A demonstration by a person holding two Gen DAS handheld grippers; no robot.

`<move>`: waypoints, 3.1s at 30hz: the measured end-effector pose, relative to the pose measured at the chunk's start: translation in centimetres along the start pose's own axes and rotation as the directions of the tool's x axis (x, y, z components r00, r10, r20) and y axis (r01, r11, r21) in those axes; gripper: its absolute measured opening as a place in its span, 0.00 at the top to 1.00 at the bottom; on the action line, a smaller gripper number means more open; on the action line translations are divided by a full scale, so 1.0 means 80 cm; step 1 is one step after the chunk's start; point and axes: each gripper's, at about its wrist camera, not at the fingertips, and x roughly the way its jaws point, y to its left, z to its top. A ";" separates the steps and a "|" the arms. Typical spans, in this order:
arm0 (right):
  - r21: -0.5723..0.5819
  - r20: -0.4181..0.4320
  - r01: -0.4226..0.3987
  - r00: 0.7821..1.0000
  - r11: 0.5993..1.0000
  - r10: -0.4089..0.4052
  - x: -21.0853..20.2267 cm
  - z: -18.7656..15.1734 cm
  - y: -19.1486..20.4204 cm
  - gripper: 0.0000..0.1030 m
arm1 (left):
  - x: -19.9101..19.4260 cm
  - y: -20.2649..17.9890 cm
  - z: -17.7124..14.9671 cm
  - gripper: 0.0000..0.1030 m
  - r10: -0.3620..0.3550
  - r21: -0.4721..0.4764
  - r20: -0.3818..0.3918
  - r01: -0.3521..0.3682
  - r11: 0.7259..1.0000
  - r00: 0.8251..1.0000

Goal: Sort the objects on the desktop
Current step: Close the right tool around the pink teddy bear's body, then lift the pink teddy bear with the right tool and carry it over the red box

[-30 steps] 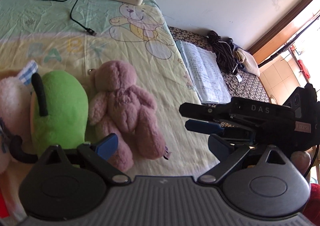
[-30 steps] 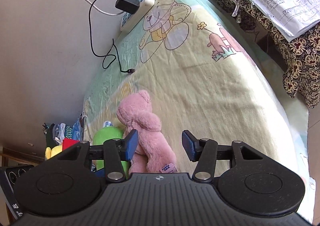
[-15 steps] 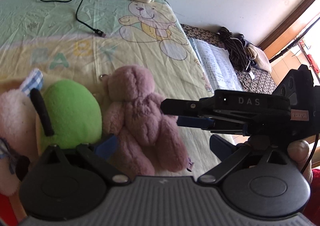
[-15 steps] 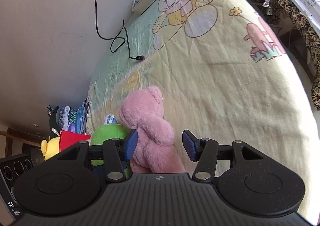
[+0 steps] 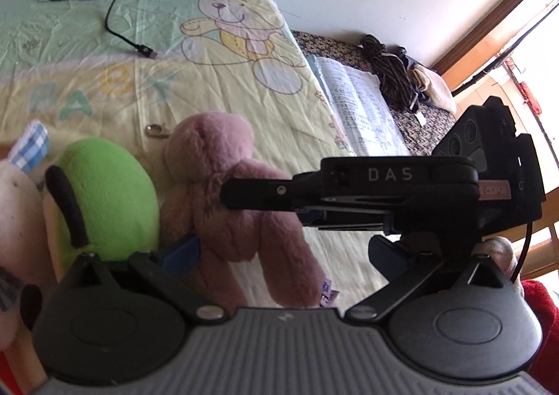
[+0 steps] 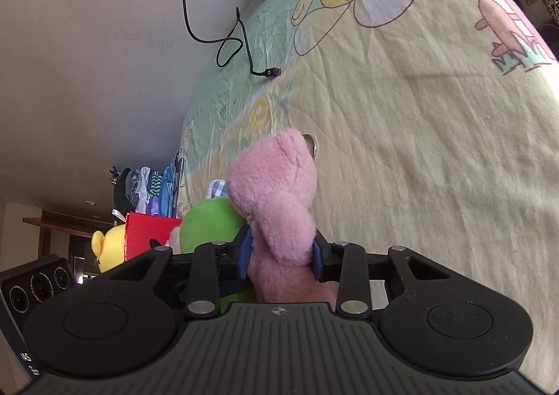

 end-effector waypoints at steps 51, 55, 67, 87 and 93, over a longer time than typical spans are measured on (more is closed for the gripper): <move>-0.006 0.178 0.150 0.973 0.989 -0.147 -0.128 -0.149 0.042 0.63 | -0.038 -0.088 -0.094 0.02 -0.156 0.231 -0.072 0.169 0.958 0.985; -0.061 0.186 0.133 0.975 0.989 -0.120 -0.139 -0.166 0.069 0.63 | -0.079 -0.088 -0.105 0.02 -0.193 0.232 -0.029 0.195 0.953 0.981; -0.261 0.148 0.027 0.989 0.965 0.012 -0.104 -0.185 0.193 0.63 | -0.232 -0.026 -0.112 0.02 -0.215 0.188 0.200 0.178 0.966 0.956; -0.480 0.068 -0.100 0.986 0.871 0.150 0.085 -0.212 0.382 0.63 | -0.430 0.172 -0.113 0.02 -0.122 0.114 0.419 0.081 0.990 0.900; -0.465 0.059 -0.098 0.988 0.880 0.141 0.112 -0.227 0.392 0.63 | -0.439 0.202 -0.121 0.02 -0.128 0.102 0.399 0.095 0.990 0.908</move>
